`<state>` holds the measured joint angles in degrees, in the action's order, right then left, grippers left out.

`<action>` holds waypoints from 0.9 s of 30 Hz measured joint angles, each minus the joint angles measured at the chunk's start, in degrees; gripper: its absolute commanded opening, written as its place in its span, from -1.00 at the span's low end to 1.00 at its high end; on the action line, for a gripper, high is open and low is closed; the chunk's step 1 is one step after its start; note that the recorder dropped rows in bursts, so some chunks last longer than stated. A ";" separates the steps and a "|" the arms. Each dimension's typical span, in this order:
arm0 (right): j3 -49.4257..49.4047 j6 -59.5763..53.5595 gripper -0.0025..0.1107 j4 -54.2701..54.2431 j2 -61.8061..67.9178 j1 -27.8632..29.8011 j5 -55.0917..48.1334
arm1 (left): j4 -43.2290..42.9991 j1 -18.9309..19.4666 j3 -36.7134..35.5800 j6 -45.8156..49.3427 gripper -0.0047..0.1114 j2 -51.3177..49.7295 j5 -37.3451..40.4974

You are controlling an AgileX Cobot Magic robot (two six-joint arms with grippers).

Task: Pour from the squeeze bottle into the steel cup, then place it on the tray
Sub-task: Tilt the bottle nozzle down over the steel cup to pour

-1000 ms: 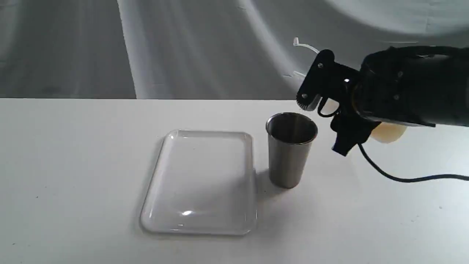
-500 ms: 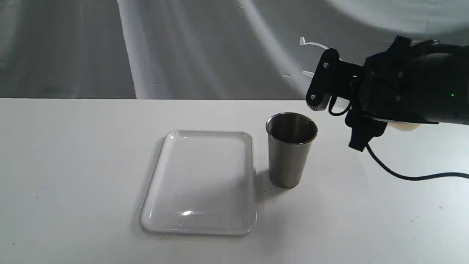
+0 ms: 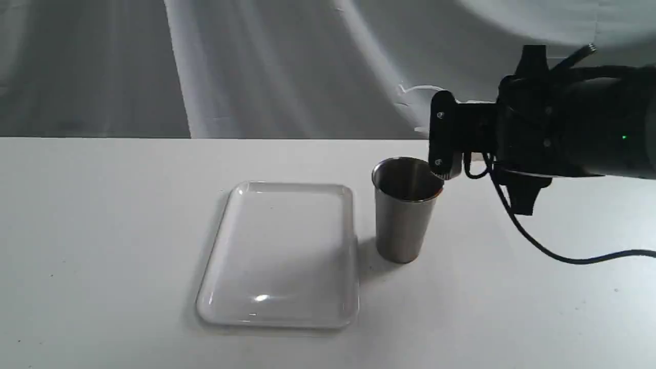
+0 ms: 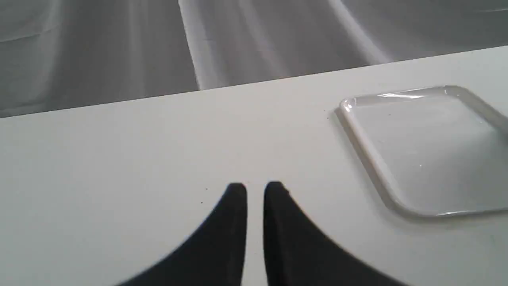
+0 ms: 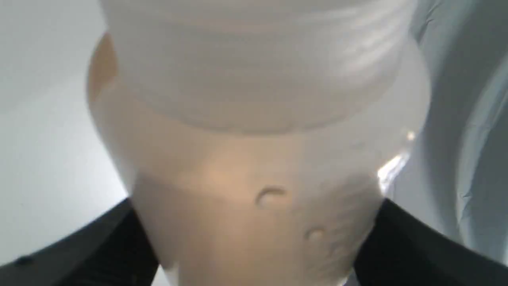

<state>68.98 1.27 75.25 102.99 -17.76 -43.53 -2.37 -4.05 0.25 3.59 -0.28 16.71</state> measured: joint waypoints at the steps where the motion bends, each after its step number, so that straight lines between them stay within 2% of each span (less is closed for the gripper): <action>1: 0.00 -0.87 -0.09 0.00 0.00 0.00 -0.35 | 0.00 0.00 0.00 0.00 -0.78 0.00 0.00; 19: 0.00 -9.38 -0.09 1.45 0.22 -0.10 -2.53 | 0.00 0.00 0.00 0.00 -0.78 0.00 0.00; 27: 0.00 -10.30 -0.09 2.51 4.08 -0.76 -3.82 | 0.00 0.00 0.00 0.00 -0.78 0.00 0.00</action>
<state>68.98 -9.03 77.76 107.07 -18.52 -47.35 -2.37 -4.05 0.25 3.59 -0.28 16.71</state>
